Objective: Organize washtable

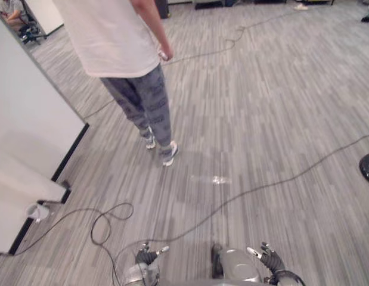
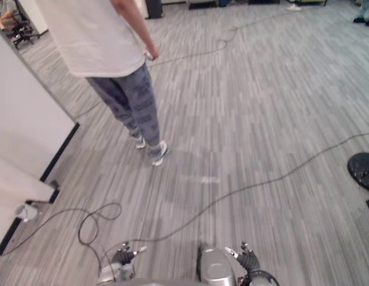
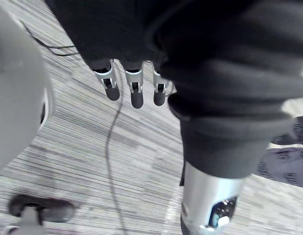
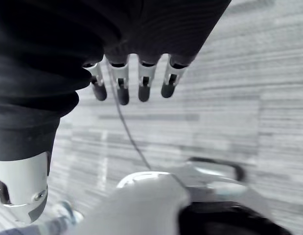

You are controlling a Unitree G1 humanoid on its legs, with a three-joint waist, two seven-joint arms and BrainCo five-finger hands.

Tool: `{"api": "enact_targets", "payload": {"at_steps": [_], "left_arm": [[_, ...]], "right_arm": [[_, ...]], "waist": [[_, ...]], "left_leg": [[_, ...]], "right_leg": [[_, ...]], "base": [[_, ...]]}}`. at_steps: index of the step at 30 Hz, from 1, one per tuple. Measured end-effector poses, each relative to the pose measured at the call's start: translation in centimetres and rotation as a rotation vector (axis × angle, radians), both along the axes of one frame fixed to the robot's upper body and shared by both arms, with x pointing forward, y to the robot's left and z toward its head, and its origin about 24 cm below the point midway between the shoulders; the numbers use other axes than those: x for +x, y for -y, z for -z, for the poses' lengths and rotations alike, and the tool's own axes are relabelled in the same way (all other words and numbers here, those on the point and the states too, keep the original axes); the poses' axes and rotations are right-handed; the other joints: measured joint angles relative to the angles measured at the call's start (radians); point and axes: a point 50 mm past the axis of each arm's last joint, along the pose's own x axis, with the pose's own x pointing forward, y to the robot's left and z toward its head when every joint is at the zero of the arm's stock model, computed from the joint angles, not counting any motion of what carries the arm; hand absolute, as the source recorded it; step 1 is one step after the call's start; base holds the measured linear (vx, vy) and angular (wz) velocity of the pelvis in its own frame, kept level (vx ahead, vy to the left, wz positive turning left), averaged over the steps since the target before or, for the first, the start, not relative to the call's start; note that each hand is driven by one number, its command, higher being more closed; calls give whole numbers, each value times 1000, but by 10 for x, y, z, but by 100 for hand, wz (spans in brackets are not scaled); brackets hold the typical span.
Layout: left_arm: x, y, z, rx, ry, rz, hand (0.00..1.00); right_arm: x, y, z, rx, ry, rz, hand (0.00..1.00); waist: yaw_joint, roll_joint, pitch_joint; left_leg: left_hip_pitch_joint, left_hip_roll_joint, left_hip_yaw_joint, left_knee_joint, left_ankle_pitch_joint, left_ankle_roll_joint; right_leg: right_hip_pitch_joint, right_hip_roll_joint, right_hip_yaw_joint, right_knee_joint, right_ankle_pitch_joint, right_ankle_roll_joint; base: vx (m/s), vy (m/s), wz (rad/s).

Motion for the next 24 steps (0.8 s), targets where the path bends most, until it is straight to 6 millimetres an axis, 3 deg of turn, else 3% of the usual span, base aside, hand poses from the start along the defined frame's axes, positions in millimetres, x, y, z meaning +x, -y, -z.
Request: {"api": "enact_targets", "payload": {"at_steps": [2,4,5,6,7,10,11,12,13,14,15,16,17,19,20,22,23,24], "left_arm": [[1,-7,-2,21,11,4,0],[4,-9,-3,34,19,25,0],[5,-9,-3,35,21,31,0],[6,-8,-3,36,26,35,0],[6,-7,-4,33,30,33,0],[4,-8,-2,30,18,29,0],[3,-9,-2,30,11,30,0],[2,-12,-1,37,5,32,0],[-2,-10,1,37,-18,49,0],[-5,-11,3,47,-38,88,0],[-6,-13,3,55,-45,101,0],[-7,-14,4,61,-56,112,0],[-9,-15,5,66,-71,125,0],[-10,-16,6,65,-85,129,0],[-14,-14,7,57,-103,132,0],[-14,-13,8,53,-110,139,0],[-14,-12,8,51,-112,141,0],[-12,-14,8,54,-107,142,0]], "right_arm": [[0,-6,2,16,-5,2,0],[2,-7,4,20,-19,2,0],[0,-7,5,19,-26,3,0],[-1,-6,6,17,-38,5,0],[-4,-2,7,8,-44,7,0],[-5,4,6,-19,-47,18,0],[-6,5,6,-21,-51,19,0],[-14,2,9,-13,-76,22,0],[-13,3,10,-12,-78,25,0],[-13,-2,10,-1,-78,26,0],[-13,-5,11,8,-77,27,0],[-11,-8,11,14,-70,28,0],[-9,-7,10,9,-67,21,0],[-8,-7,10,12,-65,10,0],[-4,-7,9,8,-56,-4,0],[1,-7,7,-7,-45,-37,0],[1,-9,8,-8,-45,-49,0],[0,-12,8,-4,-49,-54,0]], "waist": [[2,-27,0],[4,-36,0],[5,-36,0],[10,-33,0],[24,-20,-2],[23,13,-2],[23,14,-4],[27,-9,-9],[25,-6,-13],[24,-24,-26],[22,-38,-34],[19,-42,-43],[11,-38,-45],[2,-30,-42],[-3,-16,-36],[-4,-9,-32],[-4,-15,-35],[-3,-32,-36]], "left_leg": [[-36,4,76,-30,-28,28],[-101,-37,143,-305,-51,53],[-113,-68,131,-423,-50,52],[-123,-139,76,-695,-35,30],[-151,-175,-16,-880,-9,-7],[-211,-191,-133,-928,-6,-5],[-207,-206,-148,-925,7,15],[-176,-244,-152,-912,57,87],[-150,-258,-137,-908,94,111],[-115,-288,-116,-908,123,116],[-98,-305,-106,-914,119,122],[-51,-326,-99,-938,117,131],[-33,-327,-93,-951,105,146],[13,-319,-99,-994,99,149],[64,-287,-108,-1037,99,149],[96,-254,-104,-1051,99,147],[111,-252,-98,-1049,98,146],[129,-271,-92,-1050,92,137]], "right_leg": [[89,9,14,-64,-11,-5],[188,15,26,-141,-1,-7],[207,15,32,-152,-1,-8],[238,16,47,-177,-1,-8],[258,30,75,-200,-2,-5],[311,55,126,-218,-78,31],[314,46,140,-188,-107,40],[304,2,168,-93,-166,73],[267,-19,182,39,-190,110],[139,-74,172,320,-186,122],[96,-106,164,411,-159,127],[38,-148,148,542,-84,110],[9,-171,118,583,-112,87],[-30,-177,52,569,-190,74],[-65,-145,3,501,-224,77],[-100,-95,-18,371,-226,82],[-104,-68,-6,201,-190,84],[-97,-67,10,67,-82,62]], "base": [[416,-181,-26],[438,-163,-24],[518,-111,-28],[421,-44,-45],[474,16,-53],[387,163,-72],[545,300,-87],[407,210,-86],[624,336,-112],[512,274,-80],[607,306,-64],[474,197,-19],[465,185,-7],[392,140,3],[357,92,-2],[314,13,-1],[311,-29,18],[326,-57,36]]}}
